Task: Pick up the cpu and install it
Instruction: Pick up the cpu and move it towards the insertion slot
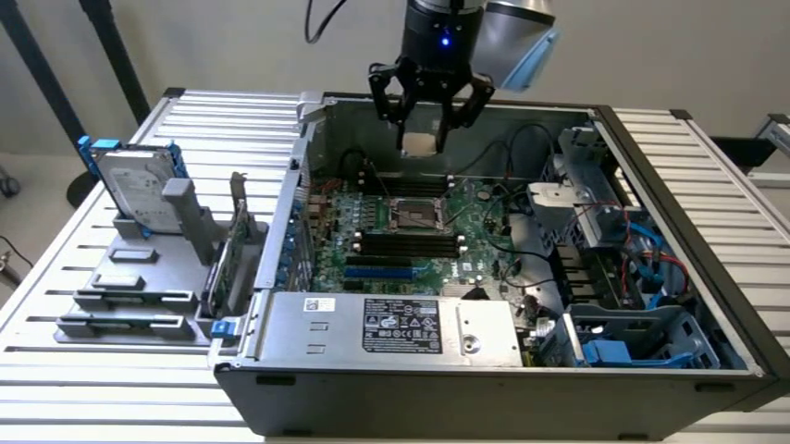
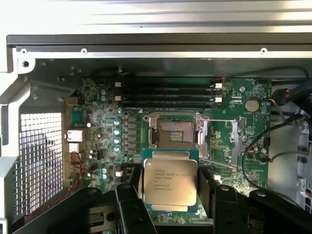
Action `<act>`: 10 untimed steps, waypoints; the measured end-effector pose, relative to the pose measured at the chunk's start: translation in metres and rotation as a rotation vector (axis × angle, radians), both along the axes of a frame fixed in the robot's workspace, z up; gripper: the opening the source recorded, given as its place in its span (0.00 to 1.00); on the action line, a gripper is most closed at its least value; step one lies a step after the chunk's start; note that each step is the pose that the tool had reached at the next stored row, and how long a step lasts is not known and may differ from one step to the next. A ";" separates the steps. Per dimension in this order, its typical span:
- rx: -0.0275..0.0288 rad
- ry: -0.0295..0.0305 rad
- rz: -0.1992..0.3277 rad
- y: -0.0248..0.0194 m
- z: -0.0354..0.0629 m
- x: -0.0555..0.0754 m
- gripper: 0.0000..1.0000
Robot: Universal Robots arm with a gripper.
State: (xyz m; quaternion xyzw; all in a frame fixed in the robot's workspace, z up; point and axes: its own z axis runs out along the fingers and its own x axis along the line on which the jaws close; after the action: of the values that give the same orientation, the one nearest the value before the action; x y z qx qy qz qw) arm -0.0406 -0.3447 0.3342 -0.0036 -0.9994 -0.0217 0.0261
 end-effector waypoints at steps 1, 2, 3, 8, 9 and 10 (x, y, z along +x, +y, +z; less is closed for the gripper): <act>0.0001 -0.0001 -0.001 0.0008 -0.0019 0.001 0.55; 0.0000 0.0000 -0.001 0.0016 -0.0037 0.001 0.55; 0.0001 0.0000 -0.002 0.0023 -0.0055 0.002 0.55; 0.0000 0.0000 -0.004 0.0058 -0.0145 0.005 0.55; 0.0000 0.0000 -0.004 0.0063 -0.0163 0.005 0.55; 0.0001 -0.0001 -0.004 0.0068 -0.0183 0.006 0.55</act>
State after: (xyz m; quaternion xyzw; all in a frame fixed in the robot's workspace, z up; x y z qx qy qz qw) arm -0.0350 -0.3379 0.3159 -0.0057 -0.9994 -0.0218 0.0260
